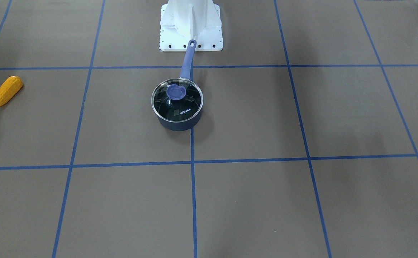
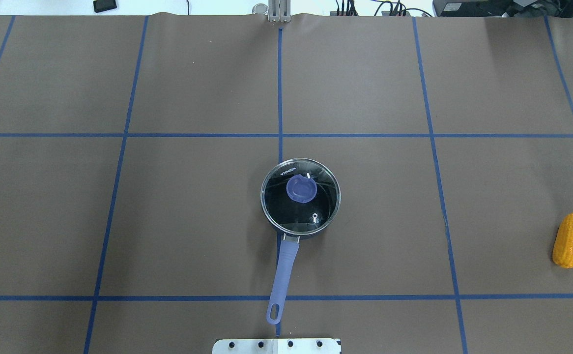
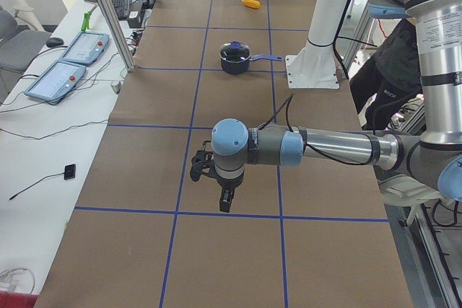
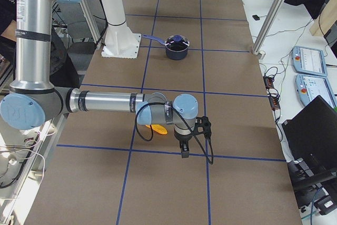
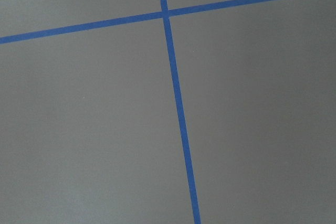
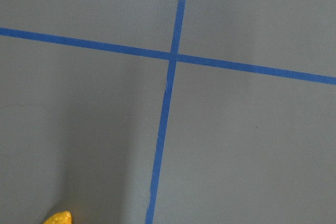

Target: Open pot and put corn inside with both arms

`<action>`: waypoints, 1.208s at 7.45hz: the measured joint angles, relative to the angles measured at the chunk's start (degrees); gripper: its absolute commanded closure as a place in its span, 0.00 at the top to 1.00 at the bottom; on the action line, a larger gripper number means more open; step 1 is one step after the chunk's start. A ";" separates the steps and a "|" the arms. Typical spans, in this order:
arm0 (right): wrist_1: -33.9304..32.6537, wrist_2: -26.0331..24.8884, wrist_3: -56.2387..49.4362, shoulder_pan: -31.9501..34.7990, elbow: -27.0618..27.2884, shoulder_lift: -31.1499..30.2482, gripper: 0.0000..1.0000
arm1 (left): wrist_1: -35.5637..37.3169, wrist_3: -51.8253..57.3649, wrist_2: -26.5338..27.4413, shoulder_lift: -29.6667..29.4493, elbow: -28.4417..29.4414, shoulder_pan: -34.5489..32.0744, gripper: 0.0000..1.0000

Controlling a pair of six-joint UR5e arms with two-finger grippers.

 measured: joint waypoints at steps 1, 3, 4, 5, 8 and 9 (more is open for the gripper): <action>0.08 0.16 0.01 -0.55 0.53 0.32 1.00 | -0.08 -0.14 -0.04 -0.85 -0.03 0.12 0.99; 2.75 1.40 0.16 -1.48 1.32 1.21 1.00 | -1.32 -0.21 -1.05 -2.96 -0.01 0.30 0.99; 6.09 1.73 0.16 -1.65 1.07 1.35 1.00 | -3.17 -0.22 -1.80 -4.26 0.68 0.48 0.99; 9.62 1.98 0.25 -1.70 0.80 1.25 1.00 | -5.58 -0.15 -2.32 -5.87 2.45 0.76 0.99; 13.41 2.11 1.25 -2.10 1.14 1.72 1.00 | -11.85 -0.26 -9.43 -7.99 4.10 1.11 0.99; 13.58 2.13 2.99 -2.57 1.33 2.05 1.00 | -14.58 -2.23 -12.15 -8.58 3.31 2.36 0.99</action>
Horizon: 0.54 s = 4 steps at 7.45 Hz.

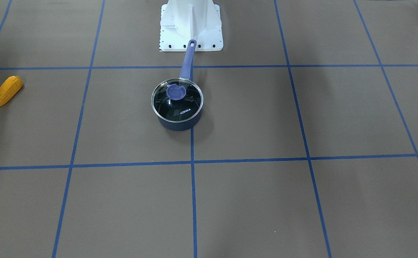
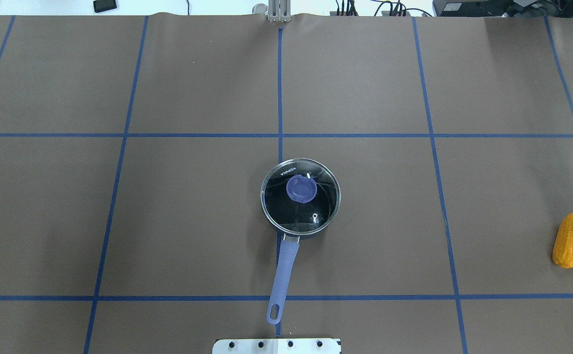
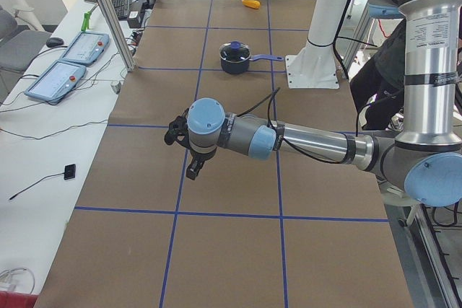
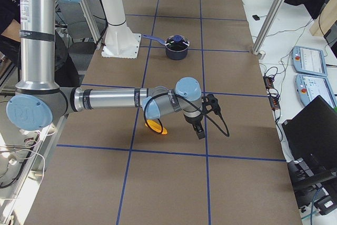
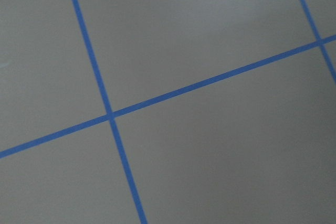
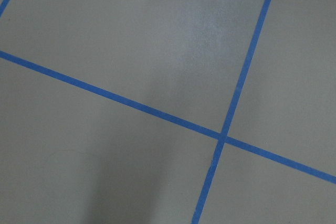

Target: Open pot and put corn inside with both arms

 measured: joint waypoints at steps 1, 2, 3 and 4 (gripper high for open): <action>0.19 -0.04 2.58 -0.64 0.14 0.25 1.00 | -2.13 -6.04 -0.45 -1.63 -1.42 3.04 0.99; 0.74 -0.09 5.00 -1.31 0.17 0.40 1.00 | -3.32 -14.63 3.31 -3.21 -3.76 7.32 0.99; 1.55 -0.10 6.65 -1.83 0.17 0.42 1.00 | -3.72 -23.13 10.08 -4.55 -6.35 13.27 0.99; 2.14 -0.07 7.42 -2.14 0.16 0.40 1.00 | -3.43 -31.42 16.27 -6.61 -7.95 19.86 0.99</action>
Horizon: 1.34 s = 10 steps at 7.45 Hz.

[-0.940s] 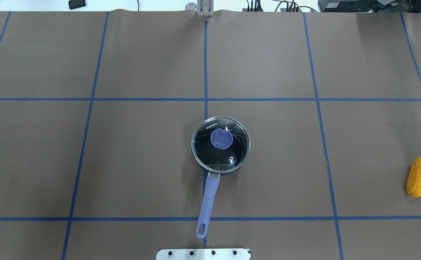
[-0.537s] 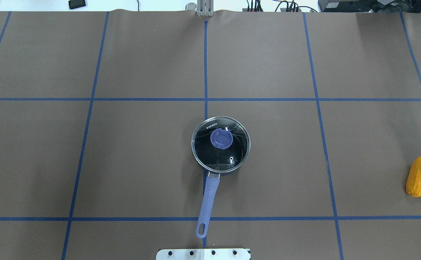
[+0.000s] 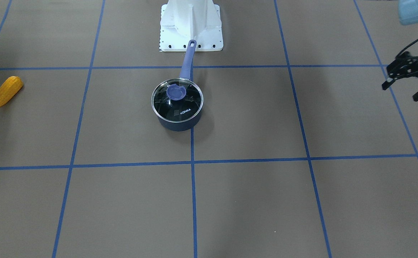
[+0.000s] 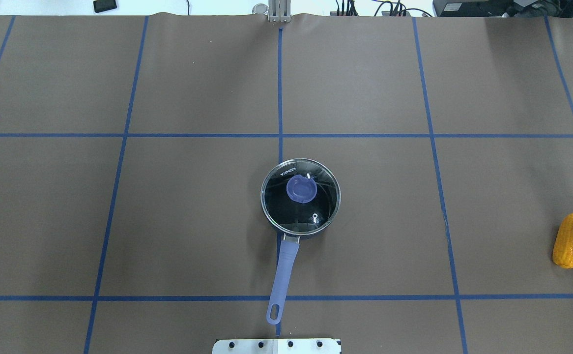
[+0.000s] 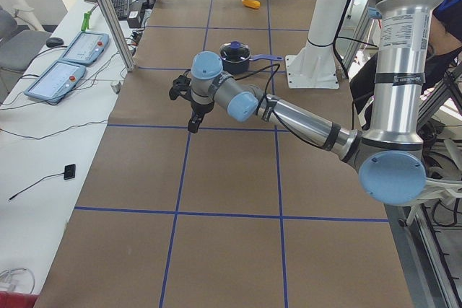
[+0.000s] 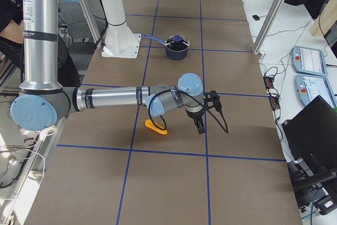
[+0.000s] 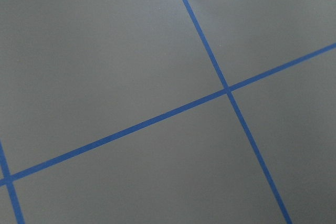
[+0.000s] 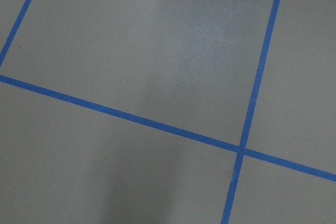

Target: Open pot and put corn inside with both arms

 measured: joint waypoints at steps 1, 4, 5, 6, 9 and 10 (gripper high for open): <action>0.27 0.02 0.24 -0.13 -0.06 -0.09 1.00 | 1.00 -8.40 4.19 -3.31 -0.63 6.19 0.99; 0.50 -0.05 0.34 -0.23 -0.18 -0.33 1.00 | 9.91 -29.55 14.51 -17.88 -0.38 23.34 0.99; 0.64 -0.05 0.35 -0.22 -0.19 -0.41 1.00 | 15.03 -34.84 17.67 -24.42 0.80 28.19 0.99; 0.75 -0.04 0.33 -0.21 -0.19 -0.54 1.00 | 18.65 -40.16 20.83 -30.76 3.23 32.50 0.99; 0.81 0.00 0.30 -0.24 -0.19 -0.78 1.00 | 21.01 -50.18 26.26 -48.49 18.85 39.51 0.99; 0.80 0.02 0.30 -0.27 -0.19 -0.81 1.00 | 21.02 -51.60 26.96 -52.36 23.09 40.68 0.99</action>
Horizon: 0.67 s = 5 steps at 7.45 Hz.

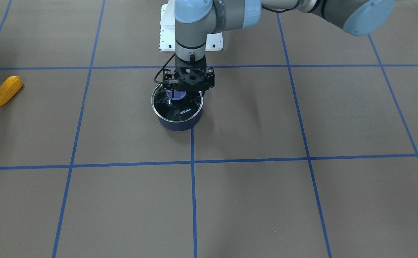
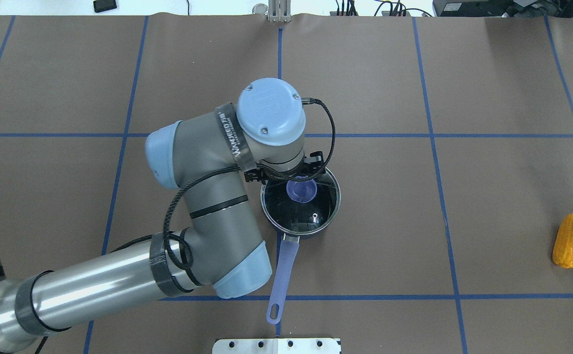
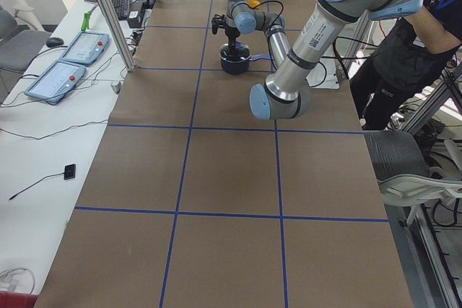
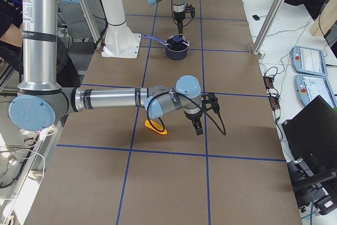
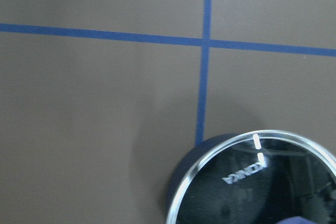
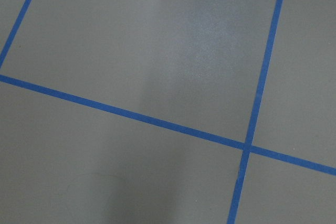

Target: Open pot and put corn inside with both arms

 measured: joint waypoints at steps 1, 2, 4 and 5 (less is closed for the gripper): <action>-0.04 0.01 0.02 -0.01 -0.01 -0.02 1.00 | 0.02 -0.79 0.68 -1.82 2.08 0.95 0.99; -0.04 0.01 0.06 -0.01 -0.05 -0.02 1.00 | 0.05 -1.19 1.11 -2.48 2.89 1.65 0.99; 0.01 0.01 0.08 -0.01 -0.08 -0.02 1.00 | 0.02 -1.49 1.50 -2.58 3.34 2.08 0.94; 0.00 0.01 0.09 -0.01 -0.08 -0.02 1.00 | 0.01 -1.46 1.59 -2.49 3.34 2.11 0.36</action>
